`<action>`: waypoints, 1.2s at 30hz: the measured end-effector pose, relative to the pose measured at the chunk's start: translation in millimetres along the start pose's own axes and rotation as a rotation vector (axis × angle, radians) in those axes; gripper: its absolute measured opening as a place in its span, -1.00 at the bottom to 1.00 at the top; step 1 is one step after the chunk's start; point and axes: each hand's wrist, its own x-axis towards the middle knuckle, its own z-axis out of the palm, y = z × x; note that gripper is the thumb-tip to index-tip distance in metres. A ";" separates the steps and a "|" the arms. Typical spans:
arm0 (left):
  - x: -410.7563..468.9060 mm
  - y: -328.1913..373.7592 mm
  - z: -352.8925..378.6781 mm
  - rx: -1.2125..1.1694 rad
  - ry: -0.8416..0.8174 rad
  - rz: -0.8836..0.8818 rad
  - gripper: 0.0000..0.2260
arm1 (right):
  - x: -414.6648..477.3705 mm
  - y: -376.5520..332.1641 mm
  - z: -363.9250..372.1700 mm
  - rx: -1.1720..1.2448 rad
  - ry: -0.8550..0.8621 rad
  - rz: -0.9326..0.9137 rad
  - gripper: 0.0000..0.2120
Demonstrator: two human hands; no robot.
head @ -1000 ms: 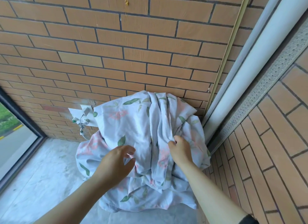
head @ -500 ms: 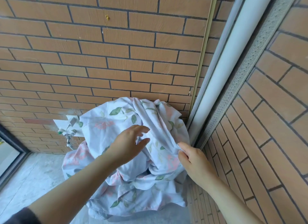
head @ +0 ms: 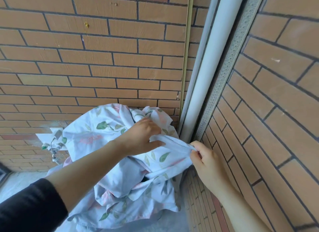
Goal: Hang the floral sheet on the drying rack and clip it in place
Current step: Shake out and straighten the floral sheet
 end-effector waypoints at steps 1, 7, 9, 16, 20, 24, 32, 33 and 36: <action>-2.5 0.9 -5.0 0.015 0.018 0.007 -0.66 | 2.8 -1.0 3.1 0.007 0.018 0.004 -0.87; -26.4 23.8 -36.5 -0.139 0.060 -0.226 -0.63 | 14.4 -2.9 41.2 0.056 0.026 0.103 -0.85; -40.6 27.8 -44.6 -0.169 0.093 -0.324 -0.64 | 13.8 -4.2 55.1 0.104 0.002 0.135 -0.85; -109.4 46.9 -57.3 -0.054 0.172 -0.550 -0.64 | 0.5 1.1 91.3 0.307 -0.193 0.229 -0.77; -137.0 62.1 -68.9 -0.013 0.204 -0.644 -0.63 | -1.3 -13.1 73.2 0.514 -0.127 0.265 -0.70; -136.2 74.6 -111.3 0.034 0.337 -0.658 -0.60 | 18.4 -65.0 20.5 0.516 -0.007 0.093 -0.75; -176.0 120.5 -230.1 0.131 0.524 -0.513 -0.60 | -6.5 -197.3 -77.6 0.351 0.145 -0.254 -0.78; -186.2 127.4 -245.8 0.143 0.542 -0.494 -0.61 | -14.4 -213.7 -82.5 0.319 0.164 -0.278 -0.77; -215.7 148.9 -287.6 0.149 0.584 -0.447 -0.61 | -37.0 -260.4 -96.6 0.275 0.215 -0.334 -0.78</action>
